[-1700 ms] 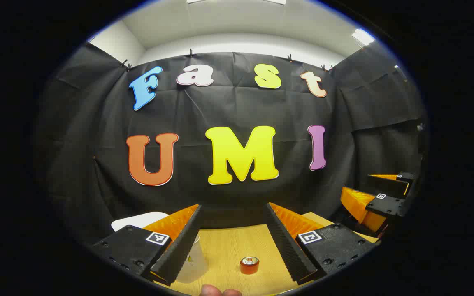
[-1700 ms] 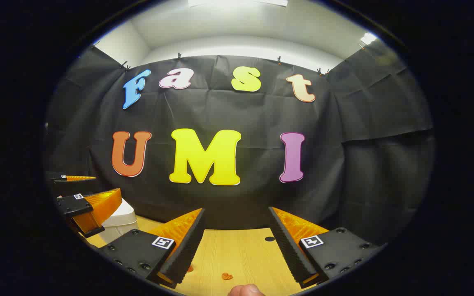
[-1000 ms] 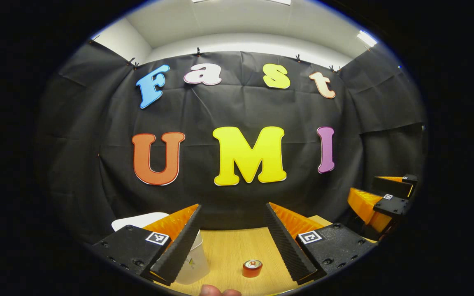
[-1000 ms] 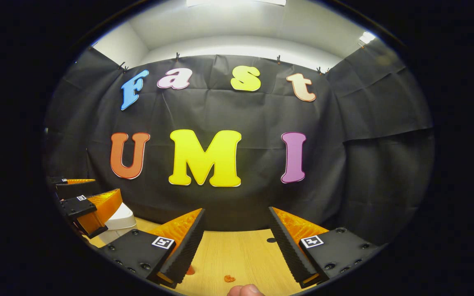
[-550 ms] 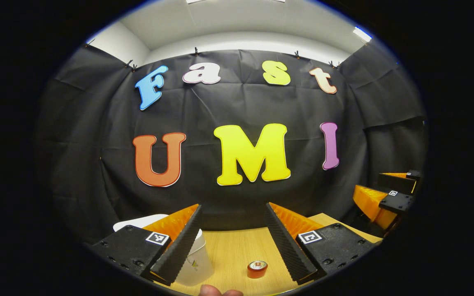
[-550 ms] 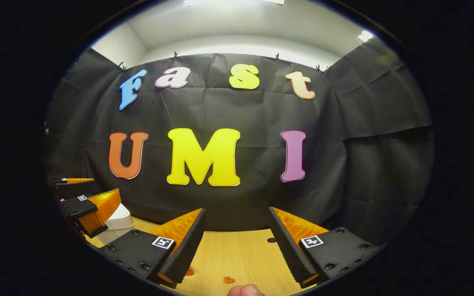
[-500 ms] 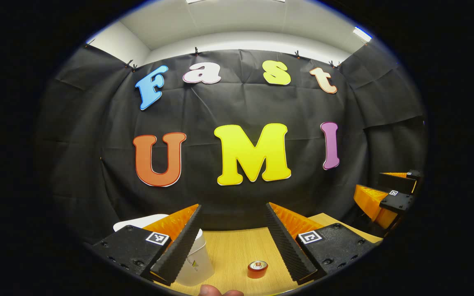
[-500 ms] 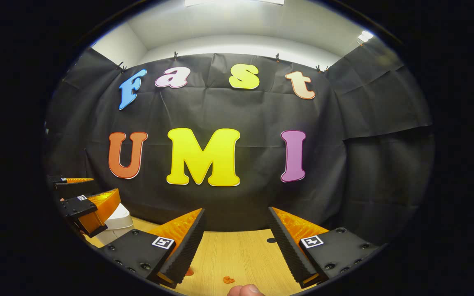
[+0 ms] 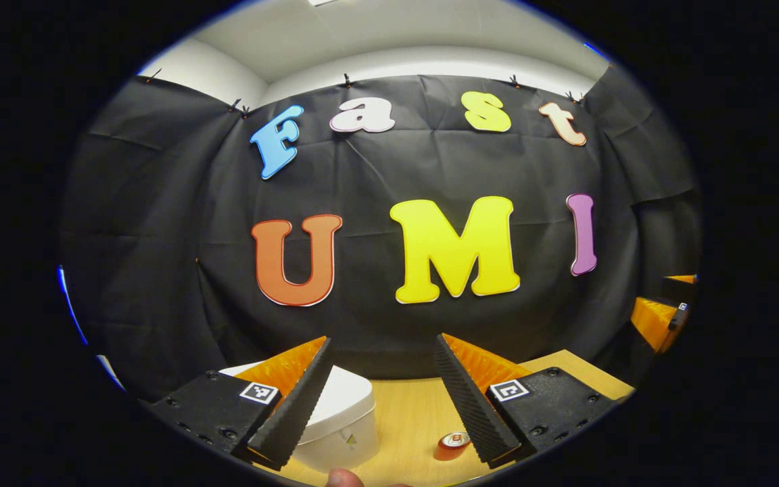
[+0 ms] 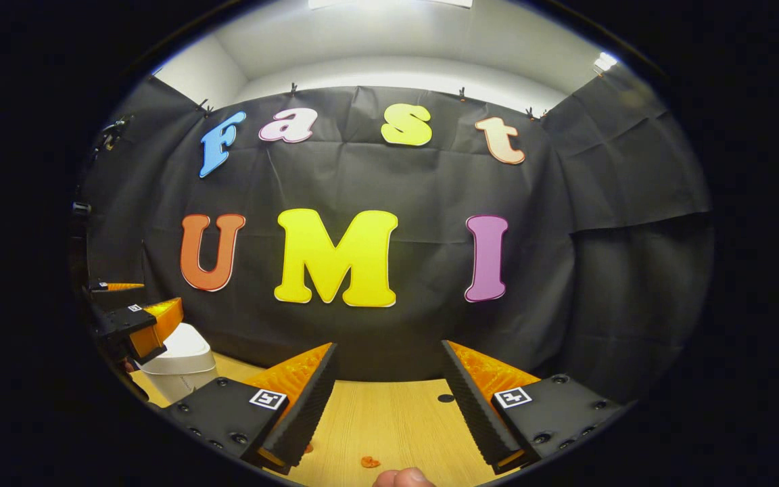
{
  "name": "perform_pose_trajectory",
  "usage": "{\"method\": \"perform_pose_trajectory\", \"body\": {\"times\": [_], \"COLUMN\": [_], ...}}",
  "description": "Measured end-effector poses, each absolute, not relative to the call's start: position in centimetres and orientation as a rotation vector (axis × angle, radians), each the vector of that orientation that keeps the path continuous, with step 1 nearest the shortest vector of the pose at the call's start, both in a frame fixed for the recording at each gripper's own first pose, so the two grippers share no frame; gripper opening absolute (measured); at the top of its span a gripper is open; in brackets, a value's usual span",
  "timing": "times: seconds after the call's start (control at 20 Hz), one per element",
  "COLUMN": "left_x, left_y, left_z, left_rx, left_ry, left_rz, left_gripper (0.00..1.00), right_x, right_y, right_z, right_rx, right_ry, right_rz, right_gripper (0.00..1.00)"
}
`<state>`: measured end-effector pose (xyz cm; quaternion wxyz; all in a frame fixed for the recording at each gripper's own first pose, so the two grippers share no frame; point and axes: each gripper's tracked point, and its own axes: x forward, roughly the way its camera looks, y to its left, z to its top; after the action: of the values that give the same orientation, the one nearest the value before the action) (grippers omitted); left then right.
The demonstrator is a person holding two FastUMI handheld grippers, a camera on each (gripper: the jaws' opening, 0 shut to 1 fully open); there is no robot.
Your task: Press the lid of the desktop garbage bin to open it, pick up the crumpled paper on the desktop and throw it into the bin, then pick up the pop can on the desktop and drop it into the bin, and finally close the garbage bin lid.
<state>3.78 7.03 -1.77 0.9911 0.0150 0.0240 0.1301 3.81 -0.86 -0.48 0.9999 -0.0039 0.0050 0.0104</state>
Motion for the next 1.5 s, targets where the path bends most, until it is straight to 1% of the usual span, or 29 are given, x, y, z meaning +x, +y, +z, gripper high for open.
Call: {"method": "perform_pose_trajectory", "body": {"times": [0.3, 0.5, 0.55, 0.6, 0.7, 0.75, 0.8, 0.9, 0.95, 1.0, 1.05, 1.15, 1.2, 1.35, 1.4, 1.5], "left_x": [4.9, 5.0, 5.1, 5.2, 5.7, 6.0, 6.1, 6.2, 6.3, 6.5, 6.6, 6.5, 6.5, 6.3, 6.3, 6.2], "left_y": [11.4, 13.9, 14.2, 14.4, 14.8, 15.1, 15.5, 15.9, 16.0, 16.3, 16.5, 16.8, 16.7, 16.7, 16.8, 16.6], "left_z": [-3.9, -5.6, -6.1, -6.5, -7.6, -8.0, -8.4, -9.6, -10.1, -10.5, -11.0, -12.0, -12.7, -14.1, -14.1, -14.6], "left_rx": [0.045, 0.049, 0.039, 0.028, 0.010, 0.005, 0.000, -0.017, -0.025, -0.031, -0.039, -0.064, -0.078, -0.120, -0.125, -0.128], "left_ry": [0.104, 0.161, 0.172, 0.182, 0.207, 0.216, 0.225, 0.249, 0.260, 0.270, 0.281, 0.313, 0.331, 0.375, 0.362, 0.385], "left_rz": [0.380, 0.485, 0.492, 0.497, 0.515, 0.528, 0.542, 0.556, 0.563, 0.577, 0.592, 0.612, 0.615, 0.631, 0.634, 0.645], "left_gripper": [0.95, 0.88, 0.83, 0.81, 0.72, 0.65, 0.62, 0.53, 0.44, 0.39, 0.30, 0.22, 0.20, 0.10, 0.09, 0.07], "right_x": [4.1, 4.4, 4.4, 4.5, 4.5, 4.5, 4.6, 4.7, 4.7, 4.7, 4.9, 5.0, 4.9, 5.0, 5.1, 5.1], "right_y": [-1.8, -2.4, -2.6, -2.6, -2.7, -2.9, -2.9, -3.2, -3.2, -3.3, -3.4, -3.5, -3.5, -3.5, -3.5, -3.5], "right_z": [-0.6, -0.4, -0.3, -0.3, -0.1, 0.1, 0.1, 0.0, 0.1, 0.1, 0.2, 0.3, 0.3, 0.0, -0.1, -0.4], "right_rx": [-0.056, -0.061, -0.062, -0.063, -0.067, -0.072, -0.077, -0.083, -0.086, -0.088, -0.091, -0.097, -0.099, -0.097, -0.097, -0.093], "right_ry": [0.016, 0.018, 0.018, 0.018, 0.013, 0.011, 0.009, 0.011, 0.012, 0.012, 0.012, 0.009, 0.009, 0.017, 0.018, 0.025], "right_rz": [0.027, 0.020, 0.017, 0.015, 0.015, 0.014, 0.012, 0.011, 0.009, 0.008, 0.006, 0.006, 0.007, 0.009, 0.008, 0.008], "right_gripper": [0.95, 0.94, 0.95, 0.95, 0.95, 0.95, 0.94, 0.95, 0.95, 0.95, 0.95, 0.95, 0.95, 0.95, 0.95, 0.95]}}
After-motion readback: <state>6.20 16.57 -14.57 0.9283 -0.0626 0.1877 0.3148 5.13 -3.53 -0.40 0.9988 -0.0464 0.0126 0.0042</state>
